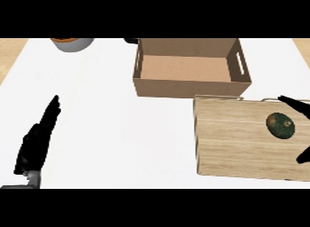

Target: Pick the squash from the tray and place it in the cardboard box

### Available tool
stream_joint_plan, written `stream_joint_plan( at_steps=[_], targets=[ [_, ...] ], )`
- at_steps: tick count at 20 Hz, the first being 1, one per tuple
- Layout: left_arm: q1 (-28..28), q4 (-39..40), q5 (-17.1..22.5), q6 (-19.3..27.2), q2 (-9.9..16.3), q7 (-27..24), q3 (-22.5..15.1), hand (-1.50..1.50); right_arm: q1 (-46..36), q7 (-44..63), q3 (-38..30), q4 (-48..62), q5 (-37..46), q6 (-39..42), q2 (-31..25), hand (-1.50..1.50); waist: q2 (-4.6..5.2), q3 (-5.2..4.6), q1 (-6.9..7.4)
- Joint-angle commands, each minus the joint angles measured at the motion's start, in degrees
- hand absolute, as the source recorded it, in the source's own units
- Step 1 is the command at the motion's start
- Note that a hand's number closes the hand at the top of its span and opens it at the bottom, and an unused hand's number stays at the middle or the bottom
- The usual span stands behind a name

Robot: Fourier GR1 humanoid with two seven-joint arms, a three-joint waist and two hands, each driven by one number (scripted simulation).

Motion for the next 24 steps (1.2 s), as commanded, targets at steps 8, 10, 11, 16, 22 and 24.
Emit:
stream_joint_plan(
  at_steps=[8, 10, 11, 16, 22, 24],
  targets=[
    [-0.9, 1.8, -2.1, -2.7, -2.6, -0.8, 3.7, 0.0, -2.2, 1.6, -1.7, 1.1, 5.5, -0.6, 7.3, -1.5, -0.02, -0.02, -0.12],
    [-0.9, 0.5, -4.1, -1.5, -4.4, 0.6, 1.8, 0.0, -3.5, -5.6, -3.3, 9.5, 7.4, -2.8, 4.2, -1.5, 0.04, 0.0, 0.02],
    [-2.3, 0.7, -1.5, -5.6, -1.0, 1.7, 5.2, 0.0, -0.2, -2.7, -3.9, 2.0, 6.1, -0.2, 3.9, -1.5, -0.03, -0.02, -0.21],
    [1.0, 0.0, -1.1, -6.7, -1.5, -2.1, 6.9, 0.0, -6.4, -5.8, -2.6, 11.6, 11.2, -2.3, 5.0, -1.5, 0.03, 0.0, 0.18],
    [-2.5, -0.7, -4.3, -5.8, -3.8, 2.7, 6.0, 0.0, -4.8, -6.1, -4.8, 9.4, 10.1, 0.7, 5.9, 1.5, 0.0, -0.01, -0.04],
    [-1.5, 0.1, -1.1, -9.0, -0.2, 0.2, 9.1, 0.0, -2.7, -5.6, -2.9, 8.7, 12.9, -9.1, 10.2, 1.5, -0.01, 0.0, -0.04]
  ],
)
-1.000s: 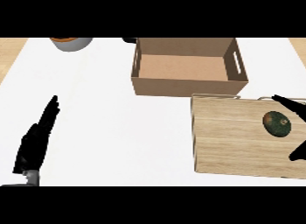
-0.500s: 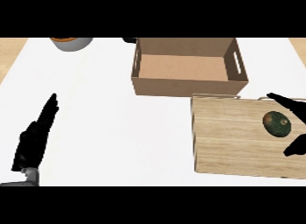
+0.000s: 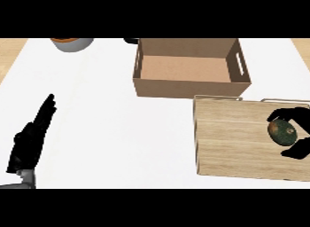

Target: Pick the squash from the tray and place it in the cardboard box

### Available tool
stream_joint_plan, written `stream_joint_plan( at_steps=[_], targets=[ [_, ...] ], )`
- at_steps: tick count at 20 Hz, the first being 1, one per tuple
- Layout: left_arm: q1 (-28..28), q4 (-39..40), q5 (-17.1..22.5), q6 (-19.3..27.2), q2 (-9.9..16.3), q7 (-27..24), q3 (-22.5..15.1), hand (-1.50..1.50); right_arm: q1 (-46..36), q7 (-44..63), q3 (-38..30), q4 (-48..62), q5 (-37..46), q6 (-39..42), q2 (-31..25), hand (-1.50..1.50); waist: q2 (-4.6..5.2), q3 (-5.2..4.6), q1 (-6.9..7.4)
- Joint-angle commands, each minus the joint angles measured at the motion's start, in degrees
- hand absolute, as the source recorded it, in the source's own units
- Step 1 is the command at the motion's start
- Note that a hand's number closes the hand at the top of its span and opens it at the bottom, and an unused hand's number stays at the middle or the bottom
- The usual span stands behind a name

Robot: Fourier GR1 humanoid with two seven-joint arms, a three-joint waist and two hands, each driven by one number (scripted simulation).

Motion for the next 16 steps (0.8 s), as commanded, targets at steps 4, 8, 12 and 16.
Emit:
stream_joint_plan(
  at_steps=[4, 8, 12, 16],
  targets=[
    [1.3, -2.0, -1.8, 1.5, -2.7, 0.3, -1.6, 0.0, 0.7, 0.9, -0.5, -3.3, 4.2, -12.1, 2.2, 1.5, 0.03, 0.29, -0.11],
    [-1.5, 0.1, -1.5, -0.2, -2.2, -0.3, -2.5, 0.0, -13.3, -10.8, 2.3, 8.4, 7.2, -10.7, -2.4, 1.5, 1.54, 0.56, 4.39],
    [-3.4, -0.9, -1.1, -2.5, -2.1, -1.2, -4.5, 0.0, -19.5, -18.5, 5.2, 9.4, 9.3, -9.6, -5.7, 1.5, 3.47, 0.79, 9.43],
    [-5.0, 0.1, -1.6, -2.0, -2.8, -0.2, -4.7, 0.0, -23.9, -27.2, 4.2, 16.3, 9.1, -13.2, -6.9, 1.5, 3.49, 0.83, 7.99]
  ],
)
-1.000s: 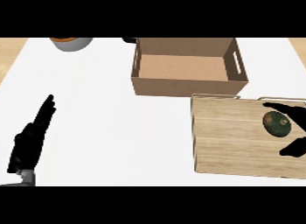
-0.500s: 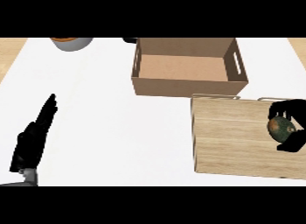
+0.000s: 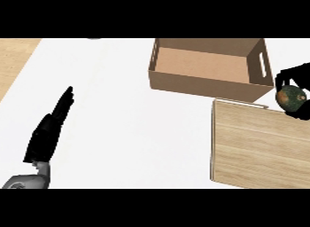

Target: Pick the squash from the tray and place it in the cardboard box

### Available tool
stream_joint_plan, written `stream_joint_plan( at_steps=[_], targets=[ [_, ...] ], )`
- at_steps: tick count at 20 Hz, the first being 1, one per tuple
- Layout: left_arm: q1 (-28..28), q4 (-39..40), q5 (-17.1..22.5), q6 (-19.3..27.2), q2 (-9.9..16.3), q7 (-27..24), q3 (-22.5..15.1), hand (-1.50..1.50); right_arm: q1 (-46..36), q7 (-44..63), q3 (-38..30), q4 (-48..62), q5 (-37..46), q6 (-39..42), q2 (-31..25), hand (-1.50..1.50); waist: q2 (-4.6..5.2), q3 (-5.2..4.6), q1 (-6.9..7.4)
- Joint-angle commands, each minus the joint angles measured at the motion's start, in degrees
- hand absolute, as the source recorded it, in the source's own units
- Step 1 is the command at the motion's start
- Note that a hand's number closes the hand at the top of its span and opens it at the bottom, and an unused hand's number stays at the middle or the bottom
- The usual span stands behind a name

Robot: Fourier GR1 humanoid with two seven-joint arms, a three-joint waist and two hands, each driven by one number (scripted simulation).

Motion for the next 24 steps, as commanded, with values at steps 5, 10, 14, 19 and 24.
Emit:
stream_joint_plan(
  at_steps=[5, 10, 14, 19, 24],
  targets=[
    [-2.4, 0.8, -0.1, -0.1, -0.4, 0.9, -0.2, 0.0, -11.8, -10.9, -2.8, 11.4, -0.1, -5.2, -3.0, 1.5, 0.55, 0.04, 0.81],
    [-1.0, 1.6, -1.8, 1.4, -1.6, -0.6, -1.4, 0.0, -16.0, -20.9, -5.8, 17.8, -4.1, -2.0, -3.6, 1.5, 0.31, 0.01, 0.0],
    [-1.0, 0.3, -0.4, 0.1, -0.1, 0.5, 0.1, 0.0, -20.9, -27.3, -10.8, 20.8, -12.4, 9.0, -2.5, 1.5, -0.46, 0.0, -0.35],
    [-1.1, 1.6, -1.0, 1.1, -1.0, 0.8, -0.2, 0.0, -25.9, -30.2, -9.8, 22.8, -15.1, 15.8, -1.6, 1.5, -0.61, -0.16, -0.96],
    [-1.9, 1.4, -1.6, 1.6, -1.2, 1.9, -0.2, 0.0, -29.9, -29.1, -8.4, 24.7, -16.9, 17.9, 0.9, 1.5, -0.85, -0.22, -1.76]
  ],
)
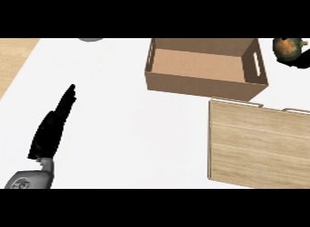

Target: Pick the squash from the tray and place it in the cardboard box

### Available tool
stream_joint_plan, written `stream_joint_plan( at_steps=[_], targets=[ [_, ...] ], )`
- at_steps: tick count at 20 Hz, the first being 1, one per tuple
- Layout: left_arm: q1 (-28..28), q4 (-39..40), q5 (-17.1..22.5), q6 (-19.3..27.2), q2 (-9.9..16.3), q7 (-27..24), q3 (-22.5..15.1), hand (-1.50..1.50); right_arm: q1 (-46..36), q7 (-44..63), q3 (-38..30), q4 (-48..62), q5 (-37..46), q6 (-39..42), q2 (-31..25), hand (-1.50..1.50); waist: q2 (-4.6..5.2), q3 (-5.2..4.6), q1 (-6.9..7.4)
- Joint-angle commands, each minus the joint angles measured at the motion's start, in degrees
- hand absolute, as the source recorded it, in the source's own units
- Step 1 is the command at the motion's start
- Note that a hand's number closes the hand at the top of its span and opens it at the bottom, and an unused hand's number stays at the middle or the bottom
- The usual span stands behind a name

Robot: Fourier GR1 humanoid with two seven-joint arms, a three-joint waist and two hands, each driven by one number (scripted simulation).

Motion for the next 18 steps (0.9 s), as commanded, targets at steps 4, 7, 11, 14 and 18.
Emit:
stream_joint_plan(
  at_steps=[4, 7, 11, 14, 18],
  targets=[
    [2.0, -0.1, -0.9, 0.6, -0.4, -0.4, -0.5, 0.0, -6.5, -5.9, 2.1, 3.7, -1.7, 12.4, 3.0, 1.5, -0.67, -0.17, -1.32],
    [3.6, 0.0, -0.5, 0.6, 0.0, -2.1, 0.4, 0.0, -9.0, -3.4, 3.2, 4.7, -1.7, 11.3, 5.6, 1.5, -0.89, -0.22, -1.69],
    [-0.2, 0.7, -0.1, 1.0, 0.4, 0.7, 2.0, 0.0, -13.2, 1.5, 5.2, 6.5, -0.5, 9.8, 10.8, 1.5, -0.86, -0.25, -2.21],
    [0.5, 0.2, 0.3, 0.1, 1.0, 0.3, 2.2, 0.0, -12.9, 1.8, 6.5, 7.7, 0.3, 6.8, 14.5, 1.5, -0.84, -0.24, -2.22],
    [2.4, -0.5, -0.9, 1.4, -0.9, -0.2, 0.6, 0.0, -12.3, 2.3, 8.8, 10.0, 2.7, 4.5, 16.9, 1.5, -0.7, -0.23, -2.21]
  ],
)
